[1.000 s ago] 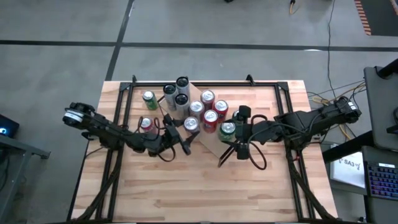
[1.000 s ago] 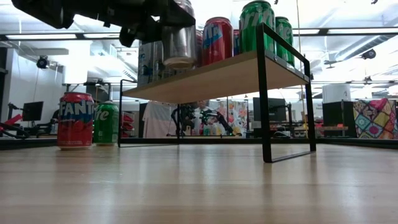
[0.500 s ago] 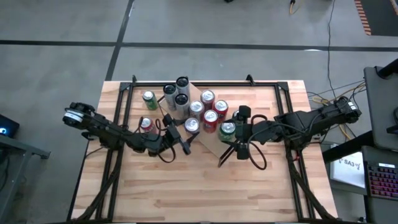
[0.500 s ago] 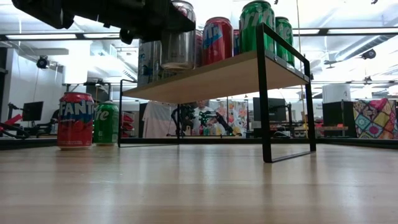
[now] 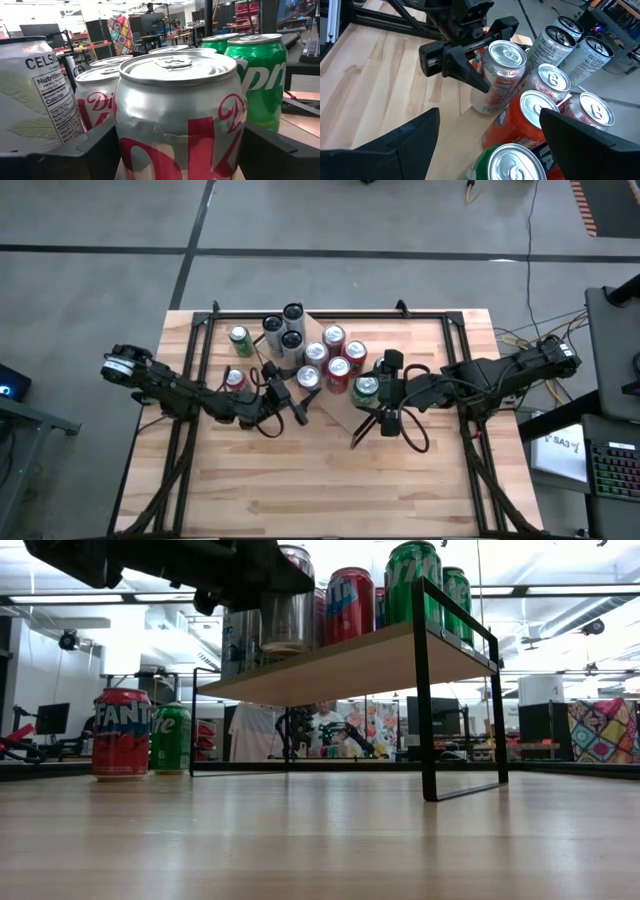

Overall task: Place canned beverage on shelf
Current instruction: Put the silver soda can on the shelf aligned with the other silver soda can

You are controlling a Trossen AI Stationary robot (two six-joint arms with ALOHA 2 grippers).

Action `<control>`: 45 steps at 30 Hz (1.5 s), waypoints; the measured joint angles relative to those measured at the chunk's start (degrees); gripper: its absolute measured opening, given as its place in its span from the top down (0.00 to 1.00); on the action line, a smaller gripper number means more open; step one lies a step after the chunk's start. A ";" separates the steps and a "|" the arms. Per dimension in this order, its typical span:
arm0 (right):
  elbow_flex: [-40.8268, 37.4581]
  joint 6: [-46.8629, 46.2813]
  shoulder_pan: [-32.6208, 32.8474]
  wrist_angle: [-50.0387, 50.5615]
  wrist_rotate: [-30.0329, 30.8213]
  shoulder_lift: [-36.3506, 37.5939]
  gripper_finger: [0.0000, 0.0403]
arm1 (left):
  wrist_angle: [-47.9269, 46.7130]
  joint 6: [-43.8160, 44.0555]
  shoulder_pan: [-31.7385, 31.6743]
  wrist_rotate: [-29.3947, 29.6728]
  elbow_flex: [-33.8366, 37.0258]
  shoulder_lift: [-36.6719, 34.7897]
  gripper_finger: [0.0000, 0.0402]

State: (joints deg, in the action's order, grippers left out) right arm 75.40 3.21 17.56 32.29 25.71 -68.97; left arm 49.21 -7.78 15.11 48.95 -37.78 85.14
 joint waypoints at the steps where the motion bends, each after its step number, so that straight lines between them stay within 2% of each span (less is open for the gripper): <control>1: 0.00 -0.23 0.00 0.00 -0.02 0.00 0.18 | 0.00 0.32 0.00 0.00 0.00 0.00 0.24; 8: 0.00 -0.37 0.00 0.00 -0.02 0.00 0.18 | 0.13 1.23 -0.02 0.07 -0.05 -0.11 0.18; 29: 0.00 -0.66 0.02 0.00 -0.07 0.00 0.18 | -0.22 2.30 -0.87 -0.08 -0.07 -0.11 0.20; 45: 0.00 -0.68 0.02 0.04 -0.14 0.00 0.18 | -0.79 -2.18 -0.87 0.18 -1.79 0.00 0.20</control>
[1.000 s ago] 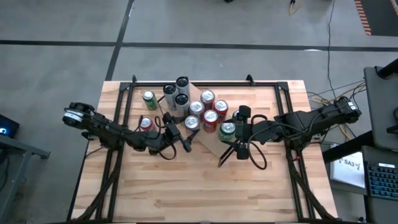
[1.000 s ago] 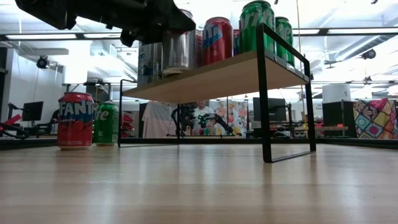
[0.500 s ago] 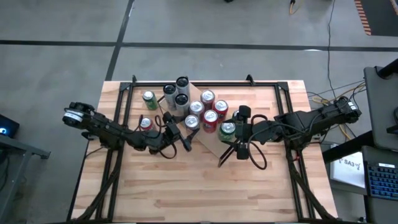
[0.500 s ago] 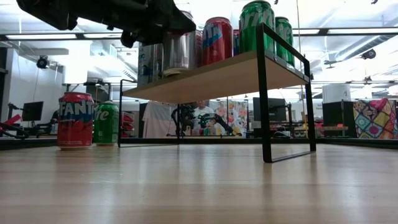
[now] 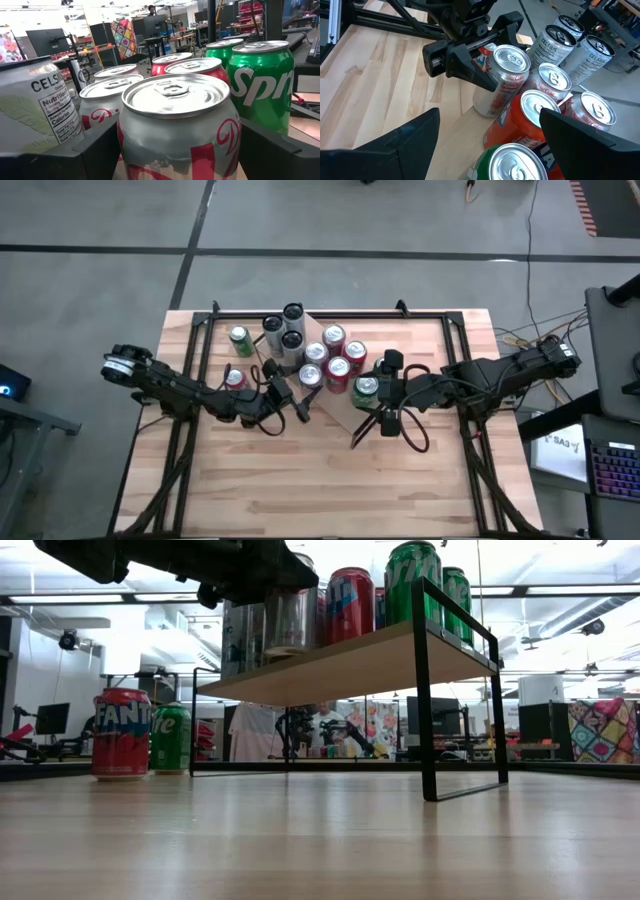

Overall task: Place canned beverage on shelf
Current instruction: Put the silver soda can on the shelf aligned with the other silver soda can

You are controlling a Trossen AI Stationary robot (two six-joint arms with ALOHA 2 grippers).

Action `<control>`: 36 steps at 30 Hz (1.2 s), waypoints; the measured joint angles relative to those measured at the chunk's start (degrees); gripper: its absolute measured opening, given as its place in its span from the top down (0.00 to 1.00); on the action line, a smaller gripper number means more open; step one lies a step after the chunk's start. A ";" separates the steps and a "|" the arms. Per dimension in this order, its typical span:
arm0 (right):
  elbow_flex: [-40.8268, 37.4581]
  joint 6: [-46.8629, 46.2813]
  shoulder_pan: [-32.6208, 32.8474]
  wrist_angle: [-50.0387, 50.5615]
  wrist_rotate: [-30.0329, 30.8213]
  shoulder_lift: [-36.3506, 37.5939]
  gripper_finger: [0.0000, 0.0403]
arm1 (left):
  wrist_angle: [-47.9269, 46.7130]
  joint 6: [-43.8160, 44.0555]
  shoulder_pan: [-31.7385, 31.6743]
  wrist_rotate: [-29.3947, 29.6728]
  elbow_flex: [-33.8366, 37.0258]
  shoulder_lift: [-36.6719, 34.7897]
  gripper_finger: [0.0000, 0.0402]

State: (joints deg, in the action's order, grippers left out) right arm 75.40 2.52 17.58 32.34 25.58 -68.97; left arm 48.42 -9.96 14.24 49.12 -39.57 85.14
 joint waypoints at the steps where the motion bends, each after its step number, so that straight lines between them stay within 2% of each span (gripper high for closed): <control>1: 0.00 0.00 0.00 0.00 -0.01 0.00 0.18 | 0.04 0.03 0.00 0.00 0.00 0.00 0.20; 17: 0.00 -0.17 0.00 0.02 -0.01 0.00 0.18 | 0.40 -0.48 -0.02 0.42 -0.15 -0.09 0.15; 21: 0.00 -0.37 0.00 0.02 -0.01 0.00 0.18 | 0.46 -3.46 0.96 2.74 -0.54 -0.94 0.15; 30: 0.00 -1.10 0.00 0.20 -0.01 0.00 0.18 | 0.37 -7.77 1.75 2.96 -1.31 -2.78 0.15; 36: 0.00 -0.73 0.00 0.14 -0.01 0.00 0.18 | 0.21 -14.20 5.57 3.12 -3.70 -4.56 0.15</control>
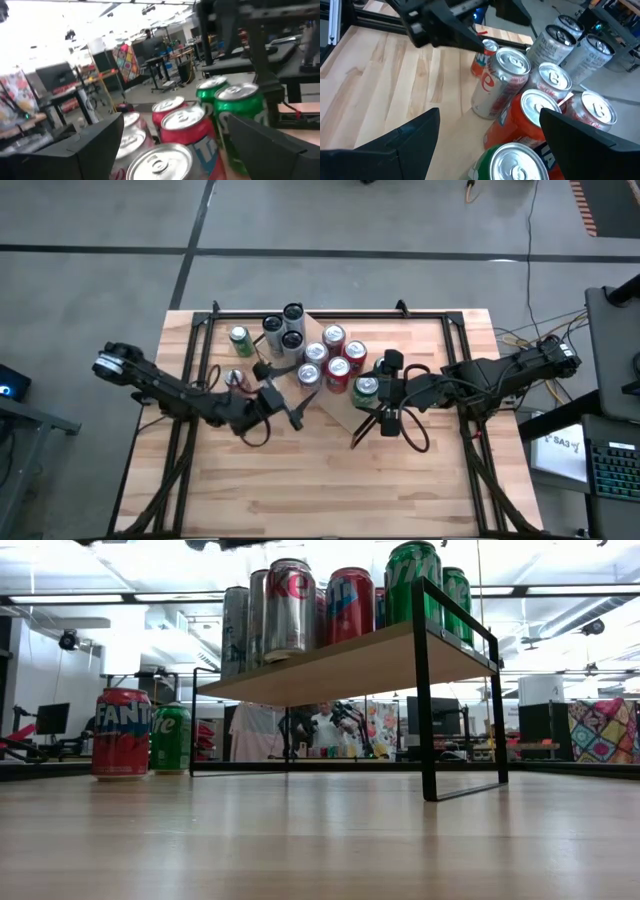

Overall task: Place canned beverage on shelf
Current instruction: Put the silver soda can on the shelf aligned with the other silver soda can

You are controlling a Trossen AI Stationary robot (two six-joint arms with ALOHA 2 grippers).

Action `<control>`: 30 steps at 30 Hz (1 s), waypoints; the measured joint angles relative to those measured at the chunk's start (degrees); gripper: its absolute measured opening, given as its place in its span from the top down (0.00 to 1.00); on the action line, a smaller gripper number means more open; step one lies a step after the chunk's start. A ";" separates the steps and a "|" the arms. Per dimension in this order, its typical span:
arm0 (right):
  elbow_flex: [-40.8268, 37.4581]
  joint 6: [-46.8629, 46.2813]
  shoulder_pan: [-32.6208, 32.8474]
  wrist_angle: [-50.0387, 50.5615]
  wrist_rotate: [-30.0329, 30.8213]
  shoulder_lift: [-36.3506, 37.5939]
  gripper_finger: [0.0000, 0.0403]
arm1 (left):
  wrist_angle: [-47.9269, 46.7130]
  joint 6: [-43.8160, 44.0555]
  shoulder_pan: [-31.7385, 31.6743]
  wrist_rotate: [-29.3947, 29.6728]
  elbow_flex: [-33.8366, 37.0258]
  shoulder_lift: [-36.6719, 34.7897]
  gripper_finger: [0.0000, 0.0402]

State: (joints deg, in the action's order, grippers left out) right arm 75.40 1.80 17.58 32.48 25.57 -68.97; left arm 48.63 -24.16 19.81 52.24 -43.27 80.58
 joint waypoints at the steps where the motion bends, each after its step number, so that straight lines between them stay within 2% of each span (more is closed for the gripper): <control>1: 0.00 0.43 0.00 -0.26 0.02 0.00 0.18 | -0.02 -1.42 0.95 0.72 -0.50 -0.19 0.15; 7: 0.02 2.82 0.00 -2.60 0.04 0.00 0.18 | -0.31 -10.54 8.45 11.97 -2.11 -1.34 0.17; 10: 0.02 4.22 0.00 -3.84 0.04 0.00 0.18 | -0.31 -10.88 11.22 12.94 -1.60 -2.27 0.21; 11: 0.02 4.74 0.00 -4.39 0.04 0.00 0.18 | -0.45 -10.64 12.04 12.23 -1.26 -2.75 0.23; 13: 0.02 5.43 0.00 -5.06 0.04 0.00 0.18 | -3.32 -9.23 12.92 7.11 -0.95 -3.88 0.27; 17: 0.02 5.75 0.00 -5.82 0.02 0.00 0.18 | -16.01 -3.81 13.26 -4.98 -0.84 -8.69 0.39; 20: 0.02 5.75 0.00 -6.17 0.02 0.00 0.18 | -24.48 0.78 11.62 -9.74 -0.84 -12.51 0.50; 24: 0.02 5.80 0.00 -7.32 0.04 -0.10 0.18 | -41.26 7.85 9.52 -18.09 -0.84 -18.39 0.69; 28: 0.02 6.75 -0.43 -9.49 -0.15 -0.20 0.18 | -52.93 14.22 7.18 -15.61 -0.79 -22.27 0.94; 30: 0.02 6.86 -1.27 -11.80 -0.30 -0.44 0.18 | -53.00 14.72 5.98 -15.25 -0.53 -22.56 0.97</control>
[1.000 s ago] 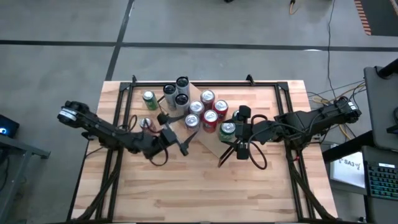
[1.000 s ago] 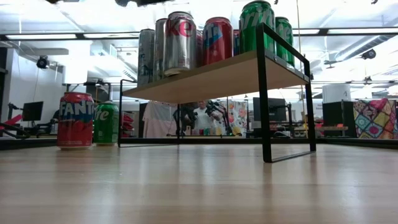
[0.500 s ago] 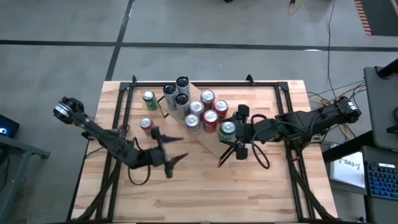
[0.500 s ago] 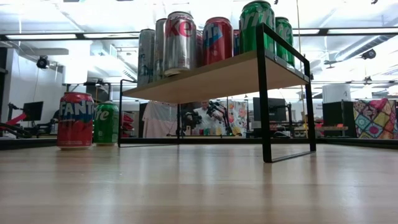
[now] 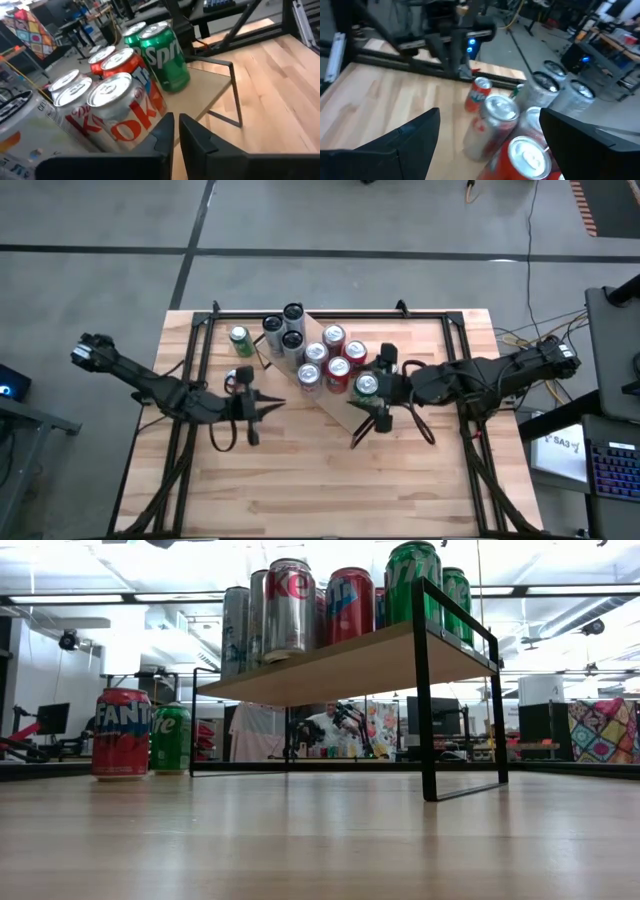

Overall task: Place canned beverage on shelf
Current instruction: Put the silver soda can on the shelf aligned with the other silver soda can

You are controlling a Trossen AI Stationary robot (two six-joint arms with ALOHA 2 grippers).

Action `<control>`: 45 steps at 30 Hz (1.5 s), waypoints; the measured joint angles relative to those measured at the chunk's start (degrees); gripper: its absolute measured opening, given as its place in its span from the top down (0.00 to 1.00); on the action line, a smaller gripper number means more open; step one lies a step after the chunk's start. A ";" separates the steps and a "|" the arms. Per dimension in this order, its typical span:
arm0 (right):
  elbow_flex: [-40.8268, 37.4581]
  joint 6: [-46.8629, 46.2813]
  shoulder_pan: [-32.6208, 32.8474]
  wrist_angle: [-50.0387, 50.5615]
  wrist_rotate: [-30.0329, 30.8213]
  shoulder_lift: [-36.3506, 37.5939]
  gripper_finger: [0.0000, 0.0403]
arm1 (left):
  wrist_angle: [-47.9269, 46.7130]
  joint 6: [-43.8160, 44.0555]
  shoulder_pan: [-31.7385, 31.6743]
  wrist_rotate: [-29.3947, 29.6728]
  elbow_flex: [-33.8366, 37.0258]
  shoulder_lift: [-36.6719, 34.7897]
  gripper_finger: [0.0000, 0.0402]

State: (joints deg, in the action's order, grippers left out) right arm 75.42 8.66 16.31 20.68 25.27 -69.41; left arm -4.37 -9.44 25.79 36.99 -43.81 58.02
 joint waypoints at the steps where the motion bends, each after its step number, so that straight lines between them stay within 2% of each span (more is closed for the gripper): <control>1: 0.00 0.21 -0.54 -0.81 -0.01 -0.04 0.19 | 1.02 -0.59 -0.61 -0.02 0.27 0.27 0.97; 6: 0.02 1.42 -4.21 -4.15 -0.37 -0.94 0.26 | 1.95 -3.76 -3.27 -0.11 1.04 3.25 1.00; 8: 0.02 2.10 -6.15 -4.11 -3.58 -1.66 0.33 | 2.13 -4.18 -4.38 -0.15 1.10 3.37 0.99; 12: 0.00 4.64 -10.50 -2.32 -17.91 -2.79 0.55 | 5.39 -4.82 -5.91 -0.49 1.09 2.69 1.00; 14: 0.00 5.90 -12.14 -1.37 -23.29 -2.92 0.68 | 6.48 -3.54 -5.84 -2.74 1.11 3.00 1.00; 17: 0.00 7.52 -13.16 -1.02 -25.09 -2.86 0.88 | 7.81 -0.50 -5.71 -5.16 1.21 4.19 1.00; 19: 0.00 8.38 -13.61 -1.57 -25.11 -2.75 0.95 | 9.84 0.67 -5.83 -4.99 1.32 5.97 1.00; 25: 1.67 7.98 -13.74 -1.34 -23.59 -2.69 0.97 | 19.02 -2.34 -5.98 -1.52 1.44 12.78 1.00; 29: 1.86 7.97 -13.74 -1.14 -22.22 -2.68 0.98 | 20.78 -1.93 -6.12 0.57 1.44 15.70 1.00; 37: 1.86 7.44 -13.72 0.06 -22.22 -2.68 0.98 | 22.20 -1.58 -6.23 5.84 1.44 16.85 1.00; 42: 1.86 7.44 -13.72 0.12 -22.22 -2.70 0.98 | 22.27 -0.37 -6.74 13.30 1.60 16.85 1.00; 45: 1.86 7.42 -13.72 0.09 -22.21 -2.70 0.98 | 22.06 -0.32 -6.99 14.38 1.96 16.85 1.00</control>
State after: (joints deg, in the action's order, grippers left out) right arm 77.28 16.08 2.59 20.78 3.06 -72.12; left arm 17.68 -9.76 18.79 51.37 -41.85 74.87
